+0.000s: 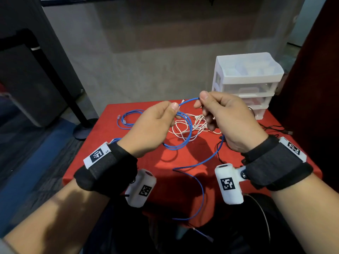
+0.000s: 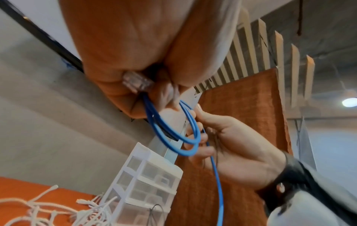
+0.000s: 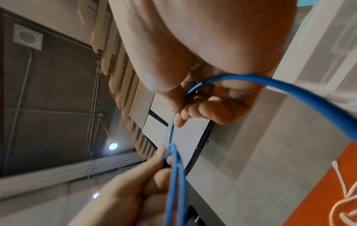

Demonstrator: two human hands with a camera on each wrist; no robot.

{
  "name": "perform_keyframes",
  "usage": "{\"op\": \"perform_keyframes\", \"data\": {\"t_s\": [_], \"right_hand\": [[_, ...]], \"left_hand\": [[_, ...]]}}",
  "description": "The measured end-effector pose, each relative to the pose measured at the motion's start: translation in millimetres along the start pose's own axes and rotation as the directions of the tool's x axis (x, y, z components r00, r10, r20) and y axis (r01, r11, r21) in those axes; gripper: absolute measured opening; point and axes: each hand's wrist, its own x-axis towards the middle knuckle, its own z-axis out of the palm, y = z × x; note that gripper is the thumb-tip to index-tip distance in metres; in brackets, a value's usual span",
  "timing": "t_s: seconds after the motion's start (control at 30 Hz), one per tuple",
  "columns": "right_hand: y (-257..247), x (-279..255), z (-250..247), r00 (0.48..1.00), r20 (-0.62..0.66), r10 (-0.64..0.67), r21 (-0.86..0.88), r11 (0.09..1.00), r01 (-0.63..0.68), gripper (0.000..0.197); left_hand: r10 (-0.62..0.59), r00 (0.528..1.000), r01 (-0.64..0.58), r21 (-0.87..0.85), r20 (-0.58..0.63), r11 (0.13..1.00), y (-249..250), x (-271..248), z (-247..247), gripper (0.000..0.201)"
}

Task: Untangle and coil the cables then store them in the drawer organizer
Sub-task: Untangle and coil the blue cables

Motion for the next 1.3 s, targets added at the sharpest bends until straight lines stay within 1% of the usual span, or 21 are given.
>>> {"op": "perform_keyframes", "data": {"t_s": [0.1,0.13,0.2,0.23,0.3,0.37,0.4,0.5,0.63,0.7,0.83,0.87,0.93,1.0,1.03,1.1,1.13,1.17,1.23,1.27,1.3], "right_hand": [[8.3,-8.7,-2.8,0.987,0.142,-0.074,-0.240,0.965,0.107,0.027],[13.4,-12.4,-2.5,0.979,0.195,-0.057,-0.307,0.945,0.116,0.025],[23.7,-17.9,-1.3,0.973,0.231,0.028,-0.350,0.935,0.056,0.026],[27.0,-19.9,0.2,0.974,0.214,0.073,-0.313,0.950,-0.003,0.026],[29.0,-21.9,6.5,0.980,0.145,0.137,-0.136,0.984,-0.117,0.024],[25.5,-22.7,15.1,0.989,0.061,0.135,0.029,0.990,-0.137,0.023],[23.5,-22.9,19.2,0.993,0.025,0.112,0.079,0.990,-0.114,0.022],[19.0,-23.7,29.4,0.999,-0.051,0.017,0.116,0.993,-0.011,0.021],[14.0,-25.5,35.9,0.994,-0.091,-0.060,0.144,0.987,0.073,0.017],[11.2,-29.7,36.8,0.998,-0.046,-0.049,0.199,0.978,0.057,0.016],[6.8,-41.9,33.9,0.987,0.157,-0.021,0.251,0.968,-0.019,0.018],[5.9,-44.0,31.6,0.976,0.216,-0.014,0.232,0.972,-0.038,0.020],[4.2,-44.3,24.4,0.959,0.282,-0.004,0.164,0.986,-0.044,0.024],[3.7,-38.5,14.3,0.976,0.217,-0.021,0.099,0.995,-0.001,0.032],[4.4,-33.3,9.0,0.989,0.140,-0.055,0.056,0.997,0.047,0.034],[6.7,-21.6,-0.6,0.990,0.032,-0.140,-0.062,0.988,0.142,0.028],[7.5,-16.8,-3.7,0.985,0.054,-0.165,-0.120,0.978,0.171,0.028],[8.6,-12.1,-5.5,0.978,0.119,-0.172,-0.151,0.970,0.189,0.032],[9.2,-4.8,-6.1,0.959,0.250,-0.134,-0.180,0.967,0.182,0.035],[7.6,-3.1,-5.3,0.953,0.278,-0.121,-0.192,0.965,0.179,0.034],[7.6,-0.2,-5.0,0.955,0.266,-0.134,-0.233,0.952,0.198,0.033]], "left_hand": [[-0.130,0.973,0.069,-0.297,-0.190,0.952,4.9,3.2,-3.0,0.033],[-0.192,0.957,0.092,-0.401,-0.216,0.912,5.6,4.2,-4.9,0.032],[-0.296,0.933,0.135,-0.561,-0.206,0.817,4.7,4.8,-6.2,0.030],[-0.345,0.921,0.162,-0.628,-0.180,0.761,4.4,4.0,-4.6,0.028],[-0.447,0.890,0.234,-0.751,-0.091,0.618,3.9,0.3,3.7,0.027],[-0.533,0.846,0.308,-0.821,0.005,0.481,4.4,-5.2,14.2,0.031],[-0.566,0.824,0.339,-0.832,0.037,0.440,3.2,-6.7,18.8,0.031],[-0.639,0.768,0.377,-0.840,0.047,0.390,3.7,-10.1,26.1,0.032],[-0.655,0.755,0.373,-0.836,0.021,0.403,25.2,-14.1,27.1,0.033],[-0.658,0.753,0.320,-0.864,-0.018,0.389,31.9,-10.5,24.3,0.031],[-0.669,0.739,0.190,-0.927,-0.081,0.322,28.2,0.1,12.4,0.029],[-0.663,0.744,0.199,-0.921,-0.079,0.334,26.2,1.0,10.3,0.031],[-0.618,0.786,0.278,-0.876,-0.029,0.394,26.9,-0.5,8.0,0.031],[-0.539,0.842,0.343,-0.792,0.022,0.504,31.0,-5.7,6.2,0.030],[-0.486,0.874,0.350,-0.721,0.021,0.598,33.2,-8.6,5.2,0.031],[-0.342,0.940,0.295,-0.474,-0.014,0.830,41.2,-15.2,4.0,0.033],[-0.261,0.965,0.240,-0.329,-0.020,0.913,44.9,-17.5,3.5,0.035],[-0.187,0.982,0.181,-0.208,-0.011,0.961,48.1,-18.8,2.7,0.036],[-0.057,0.998,0.059,-0.047,0.040,0.997,47.3,-16.4,-0.1,0.037],[-0.018,0.998,0.017,0.005,0.064,1.000,45.6,-14.2,-1.9,0.037],[0.011,0.997,-0.015,0.050,0.082,0.999,44.8,-12.2,-4.0,0.035]]}}
